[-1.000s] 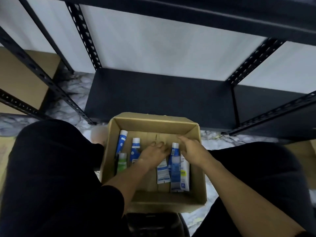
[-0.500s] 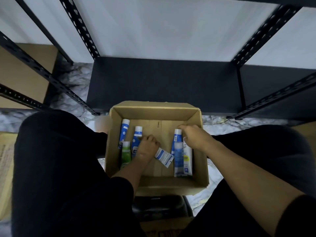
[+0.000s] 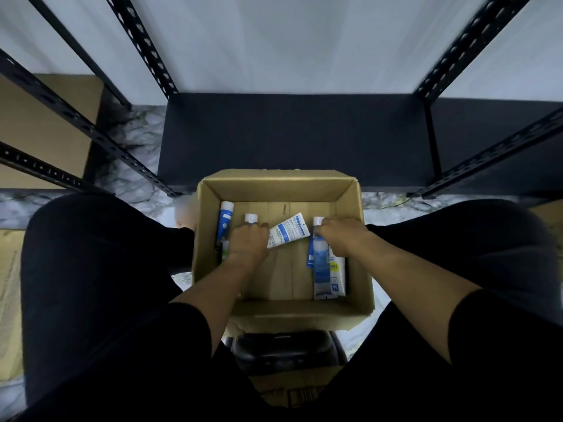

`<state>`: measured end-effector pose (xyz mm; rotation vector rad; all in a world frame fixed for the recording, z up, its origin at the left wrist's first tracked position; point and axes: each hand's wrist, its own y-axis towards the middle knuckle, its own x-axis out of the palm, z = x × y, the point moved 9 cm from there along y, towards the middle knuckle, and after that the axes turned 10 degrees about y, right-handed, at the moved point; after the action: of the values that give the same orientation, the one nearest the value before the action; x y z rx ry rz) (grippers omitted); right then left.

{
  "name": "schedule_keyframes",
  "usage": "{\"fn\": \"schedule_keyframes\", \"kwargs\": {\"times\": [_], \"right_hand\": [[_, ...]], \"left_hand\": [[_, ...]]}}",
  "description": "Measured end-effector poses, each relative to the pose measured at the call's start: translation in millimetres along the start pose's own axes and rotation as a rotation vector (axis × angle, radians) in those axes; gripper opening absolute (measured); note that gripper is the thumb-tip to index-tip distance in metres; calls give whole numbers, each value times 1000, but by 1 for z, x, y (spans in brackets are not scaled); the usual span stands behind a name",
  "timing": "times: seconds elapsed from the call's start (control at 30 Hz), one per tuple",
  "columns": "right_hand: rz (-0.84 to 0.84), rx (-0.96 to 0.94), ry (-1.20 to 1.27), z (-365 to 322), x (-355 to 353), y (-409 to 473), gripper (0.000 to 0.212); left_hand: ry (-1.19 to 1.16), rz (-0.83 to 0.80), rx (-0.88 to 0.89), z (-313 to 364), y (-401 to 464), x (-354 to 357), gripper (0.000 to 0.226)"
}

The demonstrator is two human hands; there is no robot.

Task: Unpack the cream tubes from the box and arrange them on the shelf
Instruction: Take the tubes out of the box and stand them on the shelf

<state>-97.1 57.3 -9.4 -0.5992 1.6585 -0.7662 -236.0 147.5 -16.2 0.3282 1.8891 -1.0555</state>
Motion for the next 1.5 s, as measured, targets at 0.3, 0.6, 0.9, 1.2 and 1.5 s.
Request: {"fn": "schedule_keyframes", "kwargs": {"times": [0.3,0.6,0.9,1.2,1.5], "right_hand": [[-138,33,-36,1,12,5,64],[-177,85,-49,0,5,2,63],[25,96,581,19,-41,-19,27],[179,233,1177,34,-44,-44,45],[126,-36,1819,-8,-60,-86,45]], "left_hand": [[-247,66,-66,-14,-5,-1,52],[-330,92,-107,-26,-17,-12,55],[-449,77,-163,-39,-28,-18,53],[-709,110,-228,-58,-42,-25,51],[-1135,305,-141,-58,-67,-53,36]]}}
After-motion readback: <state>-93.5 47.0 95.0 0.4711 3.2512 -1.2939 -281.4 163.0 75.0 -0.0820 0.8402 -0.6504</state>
